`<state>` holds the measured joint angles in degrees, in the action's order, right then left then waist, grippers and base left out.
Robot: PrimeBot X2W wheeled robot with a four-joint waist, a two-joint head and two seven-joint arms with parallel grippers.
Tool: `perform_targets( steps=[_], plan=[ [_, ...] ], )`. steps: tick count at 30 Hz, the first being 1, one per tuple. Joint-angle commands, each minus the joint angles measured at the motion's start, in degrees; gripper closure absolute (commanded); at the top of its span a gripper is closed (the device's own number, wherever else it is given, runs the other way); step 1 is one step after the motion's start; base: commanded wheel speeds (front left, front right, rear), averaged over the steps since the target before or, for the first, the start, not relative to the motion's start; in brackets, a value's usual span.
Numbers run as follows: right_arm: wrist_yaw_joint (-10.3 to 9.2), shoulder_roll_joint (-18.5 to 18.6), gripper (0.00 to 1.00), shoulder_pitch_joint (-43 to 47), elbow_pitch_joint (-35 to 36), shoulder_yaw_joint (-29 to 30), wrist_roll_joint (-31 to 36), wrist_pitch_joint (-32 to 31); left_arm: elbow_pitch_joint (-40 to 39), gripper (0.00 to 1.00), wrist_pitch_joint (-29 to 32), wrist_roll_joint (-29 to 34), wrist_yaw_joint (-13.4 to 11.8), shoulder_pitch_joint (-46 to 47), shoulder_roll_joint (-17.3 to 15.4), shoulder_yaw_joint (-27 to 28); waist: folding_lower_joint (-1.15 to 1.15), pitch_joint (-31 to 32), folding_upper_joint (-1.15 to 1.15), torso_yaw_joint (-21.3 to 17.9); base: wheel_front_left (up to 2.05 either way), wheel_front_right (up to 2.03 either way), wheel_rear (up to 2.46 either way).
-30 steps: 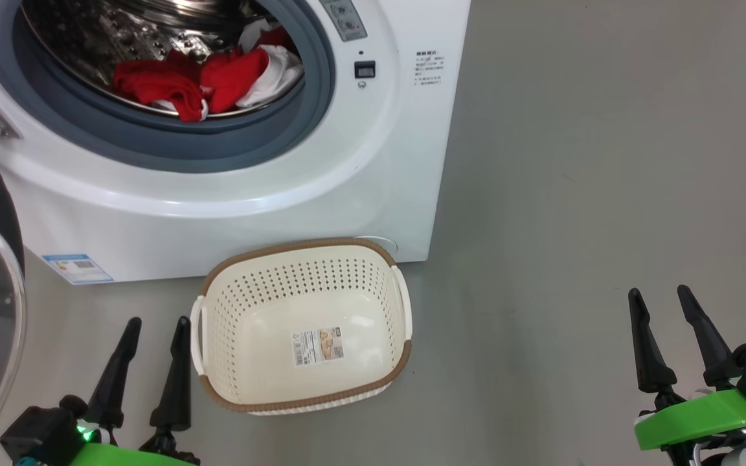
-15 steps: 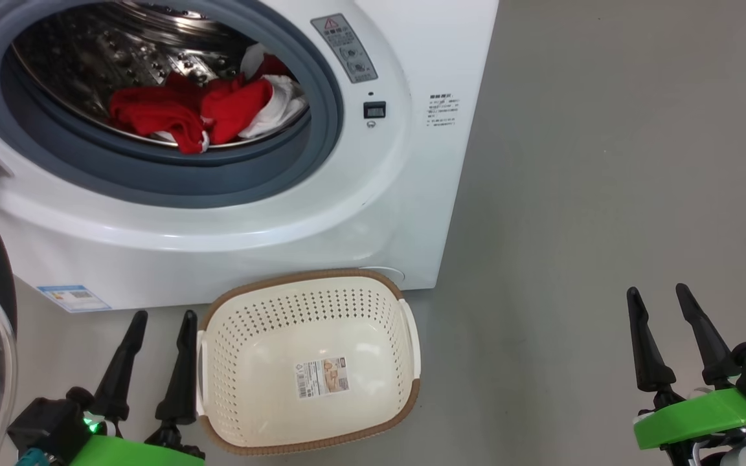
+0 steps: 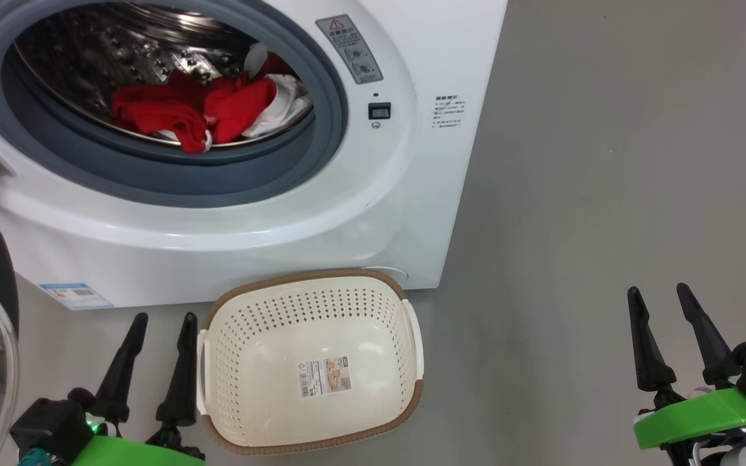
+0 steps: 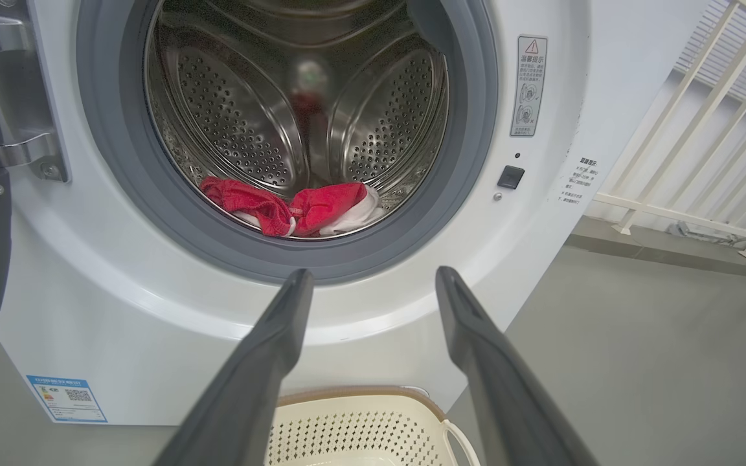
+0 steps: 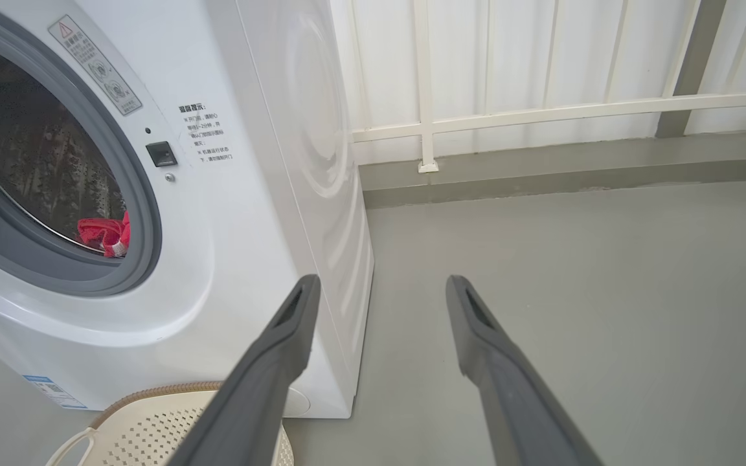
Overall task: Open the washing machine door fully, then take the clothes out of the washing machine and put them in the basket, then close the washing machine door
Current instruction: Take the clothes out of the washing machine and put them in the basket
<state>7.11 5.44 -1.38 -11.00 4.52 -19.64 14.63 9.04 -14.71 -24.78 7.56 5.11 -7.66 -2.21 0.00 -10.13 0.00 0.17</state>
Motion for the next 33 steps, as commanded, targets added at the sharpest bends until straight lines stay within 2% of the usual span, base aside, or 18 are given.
perform_targets(
  steps=[1, 10, 16, 26, 33],
  plan=[
    [0.37, 0.9, 0.0, -1.6, 1.6, -1.5, 0.4, 0.4, -1.2, 0.0, -0.3, 0.4, -0.1, 2.0, -0.7, 1.8, 0.0, -0.1, 0.0, 0.1, 0.0, 0.0, 0.0],
    [0.37, 0.7, 0.0, -2.3, 1.6, -1.9, 0.5, 0.4, -1.4, 0.0, -0.3, -0.4, -0.1, 2.7, -0.9, 0.2, 0.0, -1.5, 0.0, 0.0, 0.0, 0.0, 0.0],
    [0.37, 0.2, 0.0, -3.1, 1.9, -2.1, 0.6, 0.4, 0.9, 0.0, -0.3, 0.7, -0.1, 6.7, -1.1, -0.2, 0.0, -3.8, 0.0, -0.4, 0.0, 0.0, 0.0],
    [0.37, -0.7, 0.0, -5.9, 2.3, -2.7, 0.7, 0.4, 11.6, 0.0, -0.3, 5.7, -0.1, 21.8, -0.7, 0.2, 0.0, -9.4, 0.0, -1.9, 0.0, 0.0, 0.0],
    [0.37, -1.4, 0.0, -8.5, 2.9, -3.5, 0.7, 0.4, 21.2, 0.0, -0.3, 8.5, -0.1, 33.4, -1.7, -0.6, 0.0, -13.7, 0.0, -4.2, 0.0, 0.0, 0.0]
  ],
)
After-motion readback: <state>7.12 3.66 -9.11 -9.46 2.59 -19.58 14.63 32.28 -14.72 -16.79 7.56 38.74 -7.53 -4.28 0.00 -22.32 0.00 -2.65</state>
